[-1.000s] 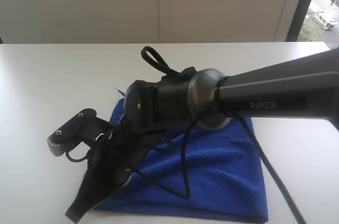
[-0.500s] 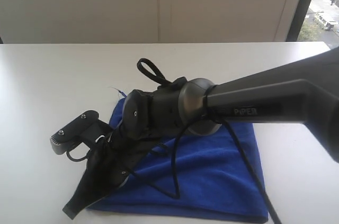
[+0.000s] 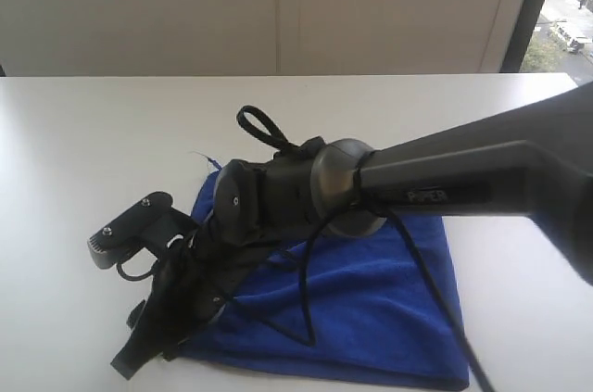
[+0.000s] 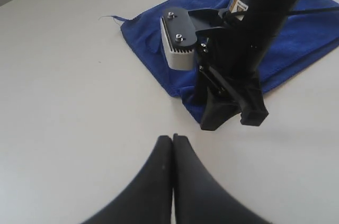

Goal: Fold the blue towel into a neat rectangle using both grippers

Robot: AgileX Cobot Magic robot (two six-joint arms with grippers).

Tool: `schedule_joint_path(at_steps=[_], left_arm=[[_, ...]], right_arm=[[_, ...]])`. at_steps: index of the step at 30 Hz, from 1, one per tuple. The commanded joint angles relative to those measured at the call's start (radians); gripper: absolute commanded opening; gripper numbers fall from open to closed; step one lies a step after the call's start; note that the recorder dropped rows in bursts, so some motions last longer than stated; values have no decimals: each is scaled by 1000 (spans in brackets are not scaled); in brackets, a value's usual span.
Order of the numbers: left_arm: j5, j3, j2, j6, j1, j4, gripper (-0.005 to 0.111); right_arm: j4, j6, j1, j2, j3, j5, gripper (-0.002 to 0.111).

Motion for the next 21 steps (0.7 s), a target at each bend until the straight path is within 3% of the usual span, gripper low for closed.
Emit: schedule_joint_path(at_steps=[1, 6, 13, 21], left_arm=[[-3, 8, -8, -4, 2, -3, 0], [-3, 12, -8, -4, 2, -3, 0], [-5, 11, -8, -4, 2, -3, 0], [-5, 11, -8, -4, 2, -3, 0]], right_arm=[[-149, 15, -17, -123, -15, 43, 51], [-373, 224, -51, -212, 2, 175, 38], [-426, 252, -61, -170, 146, 144, 0], [-438, 252, -61, -116, 179, 20, 0]])
